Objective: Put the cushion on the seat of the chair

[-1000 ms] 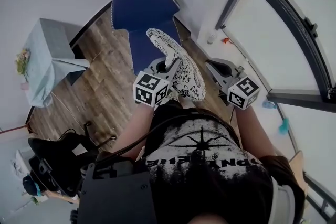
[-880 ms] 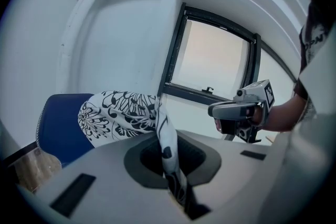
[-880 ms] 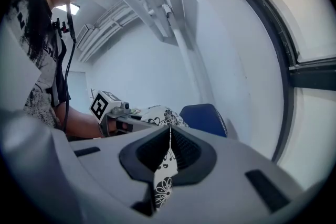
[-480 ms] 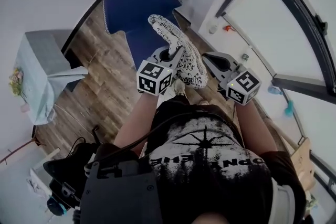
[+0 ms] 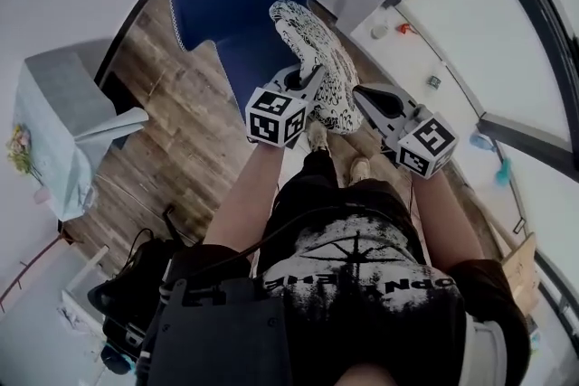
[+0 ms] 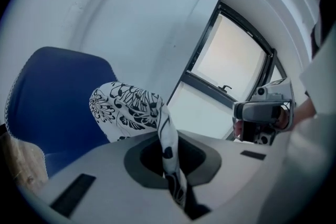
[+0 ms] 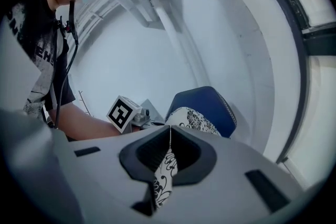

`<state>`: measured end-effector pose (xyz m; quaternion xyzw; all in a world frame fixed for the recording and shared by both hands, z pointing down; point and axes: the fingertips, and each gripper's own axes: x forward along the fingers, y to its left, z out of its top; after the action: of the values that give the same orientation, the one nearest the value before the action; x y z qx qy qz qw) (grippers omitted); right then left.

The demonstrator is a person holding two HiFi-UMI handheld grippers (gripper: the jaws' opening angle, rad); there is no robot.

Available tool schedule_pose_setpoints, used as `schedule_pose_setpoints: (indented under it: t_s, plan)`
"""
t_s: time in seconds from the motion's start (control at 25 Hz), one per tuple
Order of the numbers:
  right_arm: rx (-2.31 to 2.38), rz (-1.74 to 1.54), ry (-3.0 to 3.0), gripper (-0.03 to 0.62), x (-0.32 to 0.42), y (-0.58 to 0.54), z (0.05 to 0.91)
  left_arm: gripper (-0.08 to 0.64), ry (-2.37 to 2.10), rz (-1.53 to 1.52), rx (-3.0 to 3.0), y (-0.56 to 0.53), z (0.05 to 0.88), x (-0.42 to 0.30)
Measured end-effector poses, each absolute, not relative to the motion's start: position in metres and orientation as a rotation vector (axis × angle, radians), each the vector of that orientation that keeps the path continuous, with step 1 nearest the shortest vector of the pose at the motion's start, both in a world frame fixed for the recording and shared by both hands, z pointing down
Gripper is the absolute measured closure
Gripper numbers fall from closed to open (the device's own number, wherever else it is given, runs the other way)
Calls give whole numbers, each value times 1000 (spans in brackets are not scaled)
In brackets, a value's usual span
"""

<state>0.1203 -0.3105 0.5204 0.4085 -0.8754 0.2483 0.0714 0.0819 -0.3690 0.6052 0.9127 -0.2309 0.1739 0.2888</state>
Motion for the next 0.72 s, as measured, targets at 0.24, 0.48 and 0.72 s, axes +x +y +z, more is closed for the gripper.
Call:
schedule_pose_setpoints:
  t_s: [0.24, 0.48, 0.72]
  plan:
    - [1166, 813, -2675, 574, 96, -332, 559, 538, -673, 589, 2387, -381, 671, 41]
    - [1031, 831, -2702, 574, 63, -348, 596, 538, -750, 647, 2328, -391, 718, 3]
    - [888, 886, -2690, 574, 22, -339, 624, 537, -872, 669, 2210, -393, 771, -61]
